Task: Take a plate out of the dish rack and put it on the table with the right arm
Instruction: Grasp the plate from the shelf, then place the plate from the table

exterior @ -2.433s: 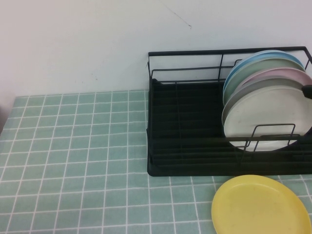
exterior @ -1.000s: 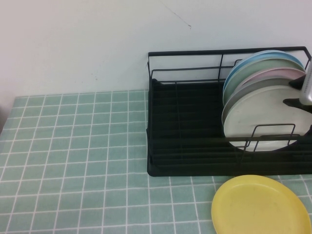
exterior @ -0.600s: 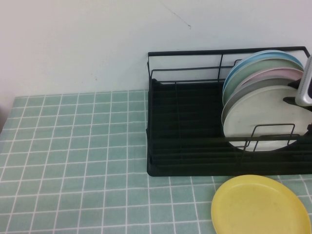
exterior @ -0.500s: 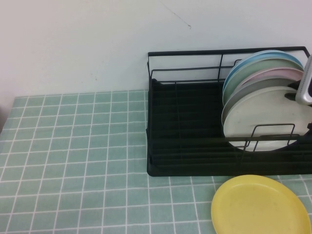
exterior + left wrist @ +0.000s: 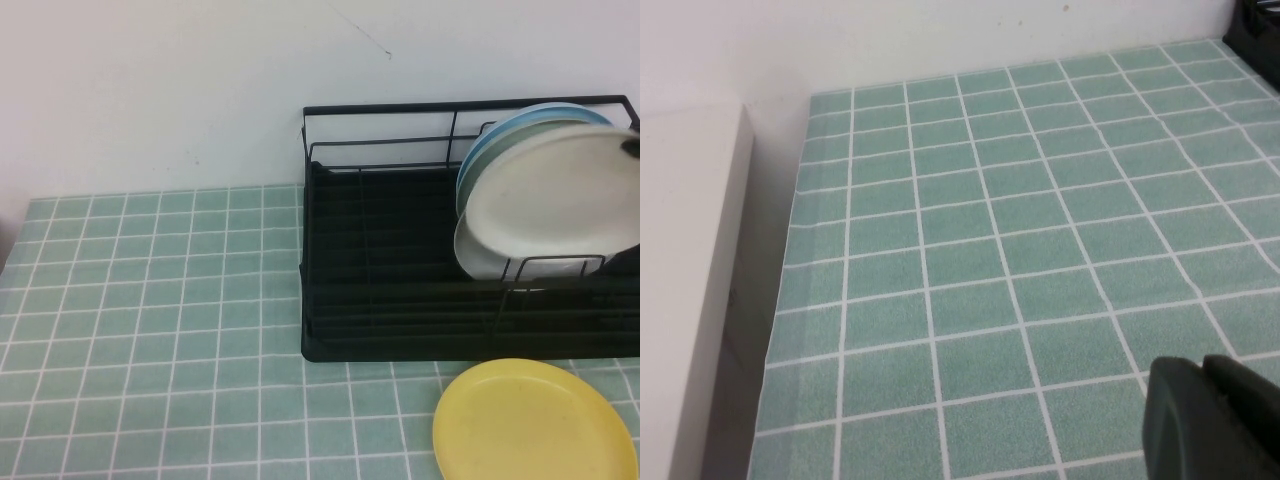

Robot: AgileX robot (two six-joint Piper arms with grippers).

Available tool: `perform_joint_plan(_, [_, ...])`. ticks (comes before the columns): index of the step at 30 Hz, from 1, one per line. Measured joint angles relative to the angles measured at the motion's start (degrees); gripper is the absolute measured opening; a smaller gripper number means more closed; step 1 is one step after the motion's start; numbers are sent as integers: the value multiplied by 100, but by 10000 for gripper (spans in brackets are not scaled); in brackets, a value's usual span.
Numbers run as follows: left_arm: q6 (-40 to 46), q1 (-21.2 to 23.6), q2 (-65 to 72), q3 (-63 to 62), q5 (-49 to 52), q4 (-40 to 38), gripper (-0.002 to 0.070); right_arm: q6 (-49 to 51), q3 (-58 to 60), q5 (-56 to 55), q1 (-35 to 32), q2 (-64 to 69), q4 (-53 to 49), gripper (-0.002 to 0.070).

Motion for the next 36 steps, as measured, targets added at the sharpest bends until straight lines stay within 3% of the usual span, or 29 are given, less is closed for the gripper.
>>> perform_joint_plan(11, [0, 0, 0, 0, 0, 0, -4, 4139, 0, 1617, 0, -2054, -1672, 69])
perform_joint_plan(16, [0, 0, 0, 0, 0, 0, -4, 6619, 28, 2539, 0, -2880, -2519, 69])
perform_joint_plan(21, [0, 0, 0, 0, 0, 0, -4, 8703, 706, 3120, 0, -3390, -3446, 69])
perform_joint_plan(29, [0, 0, 0, 0, 0, 0, -4, 9373, 2815, 2224, 0, -3499, -3018, 67])
perform_joint_plan(36, [0, 0, 0, 0, 0, 0, -4, 8975, 3193, 1387, 0, -2759, -2476, 67])
